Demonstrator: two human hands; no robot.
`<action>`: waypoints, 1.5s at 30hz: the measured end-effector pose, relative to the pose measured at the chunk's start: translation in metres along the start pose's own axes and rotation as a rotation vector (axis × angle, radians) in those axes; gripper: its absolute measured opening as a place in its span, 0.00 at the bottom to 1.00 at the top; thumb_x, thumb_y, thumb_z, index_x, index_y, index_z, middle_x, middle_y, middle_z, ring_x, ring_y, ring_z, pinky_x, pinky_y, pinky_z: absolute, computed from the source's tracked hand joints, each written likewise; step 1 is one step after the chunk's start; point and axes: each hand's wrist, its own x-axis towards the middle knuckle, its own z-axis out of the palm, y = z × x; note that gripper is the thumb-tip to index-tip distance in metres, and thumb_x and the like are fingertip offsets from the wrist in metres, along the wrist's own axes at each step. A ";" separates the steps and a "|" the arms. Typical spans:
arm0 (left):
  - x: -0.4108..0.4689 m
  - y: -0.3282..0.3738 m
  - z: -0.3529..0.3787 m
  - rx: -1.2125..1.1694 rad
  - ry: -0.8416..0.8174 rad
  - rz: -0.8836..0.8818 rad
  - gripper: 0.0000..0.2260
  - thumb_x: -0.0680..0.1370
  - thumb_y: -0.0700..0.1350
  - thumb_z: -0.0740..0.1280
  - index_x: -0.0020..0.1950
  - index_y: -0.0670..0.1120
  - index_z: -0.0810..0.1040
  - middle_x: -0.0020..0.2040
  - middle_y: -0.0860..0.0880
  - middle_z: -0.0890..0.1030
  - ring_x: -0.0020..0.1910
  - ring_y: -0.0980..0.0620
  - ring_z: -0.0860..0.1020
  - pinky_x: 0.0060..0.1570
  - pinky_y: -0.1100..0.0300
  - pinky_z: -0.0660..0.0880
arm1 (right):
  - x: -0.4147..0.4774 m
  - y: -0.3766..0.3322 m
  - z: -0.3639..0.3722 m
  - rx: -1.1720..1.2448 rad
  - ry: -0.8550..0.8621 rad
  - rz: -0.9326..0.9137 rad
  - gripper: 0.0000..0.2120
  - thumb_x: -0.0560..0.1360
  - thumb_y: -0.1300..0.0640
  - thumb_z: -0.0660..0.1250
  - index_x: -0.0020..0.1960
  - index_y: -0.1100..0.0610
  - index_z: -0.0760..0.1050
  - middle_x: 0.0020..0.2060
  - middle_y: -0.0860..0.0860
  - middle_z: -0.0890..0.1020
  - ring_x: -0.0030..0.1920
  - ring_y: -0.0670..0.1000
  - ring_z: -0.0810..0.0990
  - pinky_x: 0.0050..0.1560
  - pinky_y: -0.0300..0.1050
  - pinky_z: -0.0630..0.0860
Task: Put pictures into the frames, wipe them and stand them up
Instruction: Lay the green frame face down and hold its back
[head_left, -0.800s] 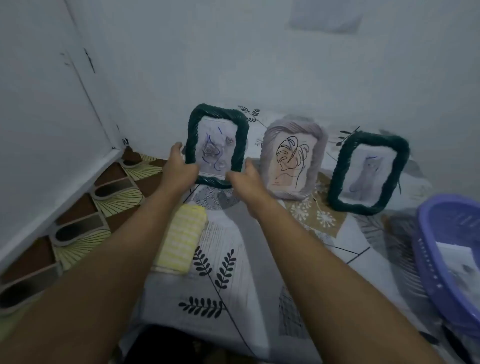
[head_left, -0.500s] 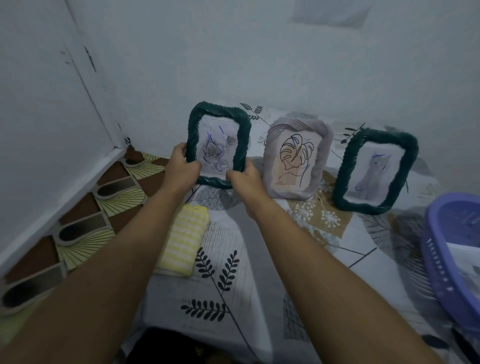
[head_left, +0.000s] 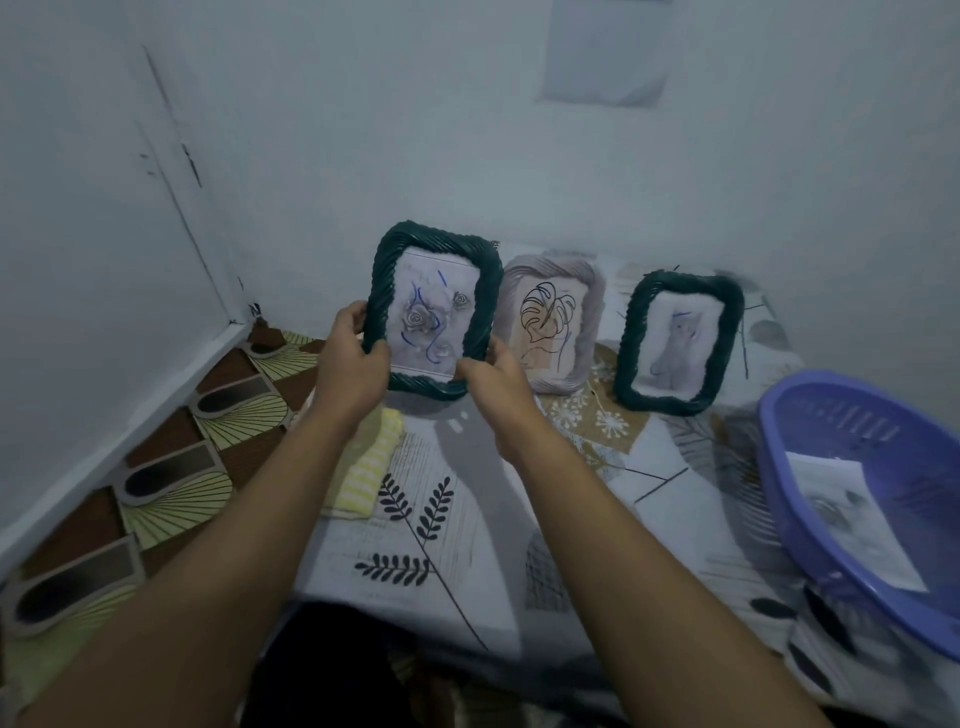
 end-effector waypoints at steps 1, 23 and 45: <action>-0.009 0.005 0.001 0.004 0.000 0.019 0.21 0.81 0.39 0.62 0.74 0.49 0.66 0.65 0.51 0.74 0.63 0.47 0.76 0.63 0.43 0.75 | -0.009 -0.003 -0.006 0.013 -0.001 -0.002 0.13 0.76 0.67 0.62 0.52 0.50 0.74 0.48 0.50 0.81 0.49 0.50 0.79 0.51 0.45 0.77; -0.152 0.097 0.052 0.244 -0.266 0.588 0.26 0.76 0.36 0.68 0.71 0.52 0.67 0.44 0.64 0.73 0.46 0.55 0.78 0.45 0.52 0.80 | -0.123 -0.012 -0.120 -0.364 0.446 -0.096 0.22 0.73 0.43 0.60 0.63 0.50 0.79 0.54 0.46 0.84 0.57 0.50 0.81 0.64 0.60 0.73; -0.151 0.075 0.053 0.122 -0.277 0.569 0.05 0.78 0.44 0.69 0.53 0.47 0.82 0.42 0.56 0.81 0.39 0.67 0.77 0.39 0.74 0.71 | -0.125 -0.003 -0.138 0.157 0.412 -0.070 0.09 0.82 0.59 0.64 0.45 0.56 0.81 0.37 0.48 0.84 0.32 0.44 0.81 0.36 0.38 0.77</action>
